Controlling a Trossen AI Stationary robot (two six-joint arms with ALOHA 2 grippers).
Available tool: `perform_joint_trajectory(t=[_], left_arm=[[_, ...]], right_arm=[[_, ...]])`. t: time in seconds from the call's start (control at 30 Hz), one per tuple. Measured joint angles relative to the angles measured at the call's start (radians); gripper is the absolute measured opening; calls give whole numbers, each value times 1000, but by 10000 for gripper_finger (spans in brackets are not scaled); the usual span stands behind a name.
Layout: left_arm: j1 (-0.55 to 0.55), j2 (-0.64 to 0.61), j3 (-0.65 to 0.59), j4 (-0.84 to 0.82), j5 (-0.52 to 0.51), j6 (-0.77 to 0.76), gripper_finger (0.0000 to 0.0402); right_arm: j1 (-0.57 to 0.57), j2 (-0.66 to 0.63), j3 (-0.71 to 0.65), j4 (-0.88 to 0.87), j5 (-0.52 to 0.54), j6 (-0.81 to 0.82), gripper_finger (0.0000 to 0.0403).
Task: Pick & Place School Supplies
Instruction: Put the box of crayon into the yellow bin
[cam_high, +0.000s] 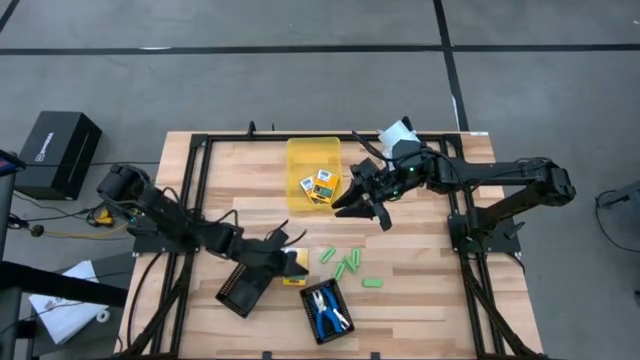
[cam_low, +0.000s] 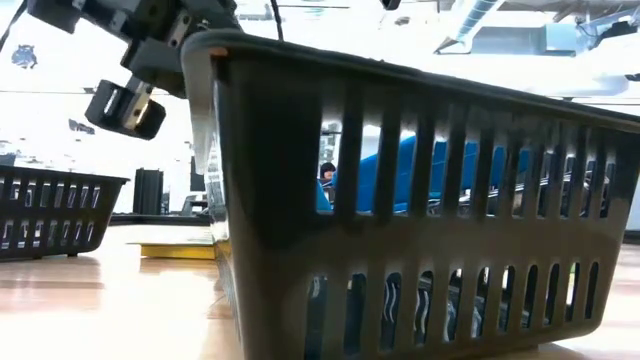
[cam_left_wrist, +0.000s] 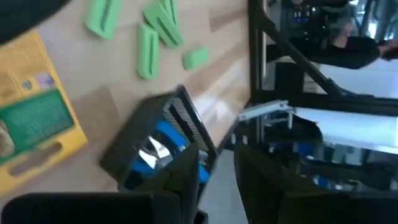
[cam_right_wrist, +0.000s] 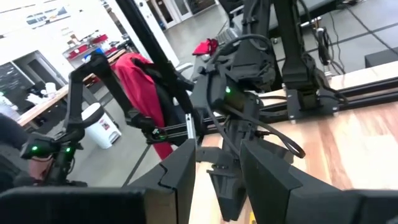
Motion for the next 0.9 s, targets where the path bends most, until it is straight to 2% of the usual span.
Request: perform_joint_trajectory(t=[0.3,0.47,0.57,0.67,0.9], left_arm=[[-13,-13,3,86,-14,-16,94],[-38,-12,3,90,-13,-12,73],[-50,13,2,114,-35,-8,52],[-51,58,3,234,-45,2,40],[-50,209,3,429,-46,11,46]], right_arm=[[-2,0,0,-4,-22,-7,118],[-14,0,0,-4,-28,-12,118],[-26,0,0,-4,-28,-16,118],[-41,0,0,-3,-28,-16,118],[-67,0,0,-3,-27,-16,118]])
